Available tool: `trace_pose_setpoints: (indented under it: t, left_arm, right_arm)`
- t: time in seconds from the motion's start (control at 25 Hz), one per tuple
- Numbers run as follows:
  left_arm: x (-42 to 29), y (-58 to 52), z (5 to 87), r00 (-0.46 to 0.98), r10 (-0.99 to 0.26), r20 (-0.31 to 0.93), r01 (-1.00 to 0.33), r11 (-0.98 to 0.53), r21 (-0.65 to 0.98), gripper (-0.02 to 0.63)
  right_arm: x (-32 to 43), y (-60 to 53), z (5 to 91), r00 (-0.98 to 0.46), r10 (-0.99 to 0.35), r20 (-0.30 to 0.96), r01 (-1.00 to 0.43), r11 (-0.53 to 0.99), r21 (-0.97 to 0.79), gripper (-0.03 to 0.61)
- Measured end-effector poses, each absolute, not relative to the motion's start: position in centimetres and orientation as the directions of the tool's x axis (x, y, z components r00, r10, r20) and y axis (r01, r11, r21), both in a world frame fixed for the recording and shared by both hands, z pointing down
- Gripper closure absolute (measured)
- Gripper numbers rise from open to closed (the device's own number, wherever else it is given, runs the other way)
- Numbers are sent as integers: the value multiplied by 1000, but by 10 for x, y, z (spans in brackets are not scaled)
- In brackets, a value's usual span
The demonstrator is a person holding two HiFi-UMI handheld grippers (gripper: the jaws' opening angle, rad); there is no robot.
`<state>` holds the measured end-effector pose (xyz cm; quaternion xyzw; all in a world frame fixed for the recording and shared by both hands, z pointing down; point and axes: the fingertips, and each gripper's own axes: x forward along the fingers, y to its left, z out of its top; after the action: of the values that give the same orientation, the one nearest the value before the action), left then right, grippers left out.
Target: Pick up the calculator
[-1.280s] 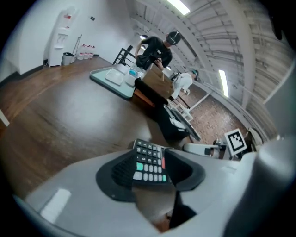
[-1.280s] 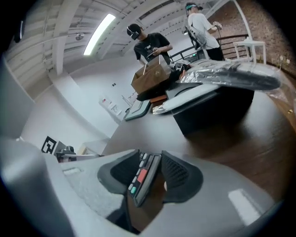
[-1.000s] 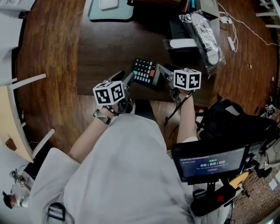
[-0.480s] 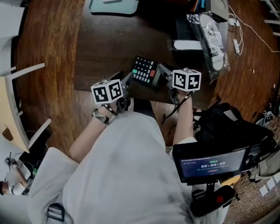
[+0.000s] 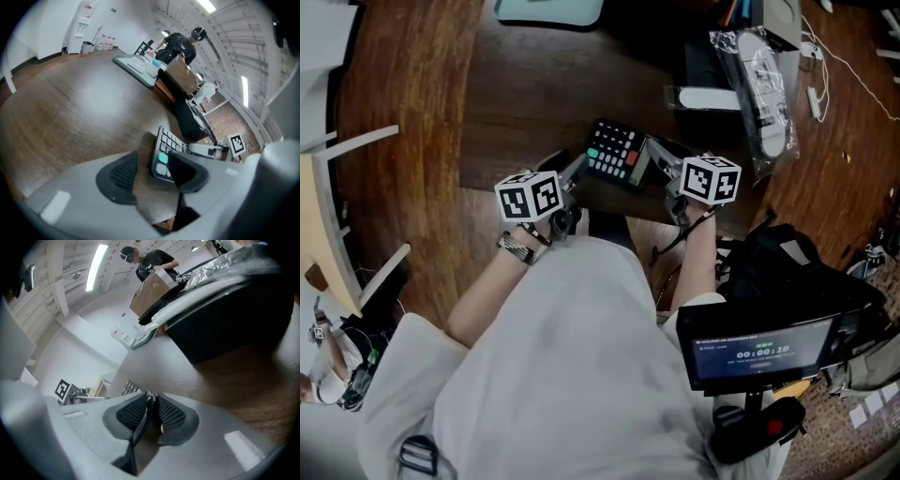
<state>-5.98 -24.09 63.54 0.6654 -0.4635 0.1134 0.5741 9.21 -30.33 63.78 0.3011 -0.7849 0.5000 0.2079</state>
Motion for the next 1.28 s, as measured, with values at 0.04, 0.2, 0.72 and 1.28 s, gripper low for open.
trace_pose_setpoints:
  t: [0.04, 0.2, 0.72, 1.28]
  left_arm:
    - [-60, -240, 636, 550, -480, 684, -745, 87, 661, 393]
    - [-48, -230, 641, 615, -419, 668, -716, 59, 695, 390]
    - [-23, -237, 644, 696, -412, 587, -635, 28, 772, 454]
    - [-33, -243, 640, 706, -417, 572, -642, -38, 766, 471]
  right_arm:
    - [92, -304, 638, -738, -264, 620, -674, 316, -668, 499]
    - [93, -303, 640, -759, -266, 594, -651, 286, -704, 497]
    - [94, -300, 642, -791, -267, 550, -607, 240, -758, 492]
    - [87, -300, 637, -795, -257, 550, -606, 281, -744, 494]
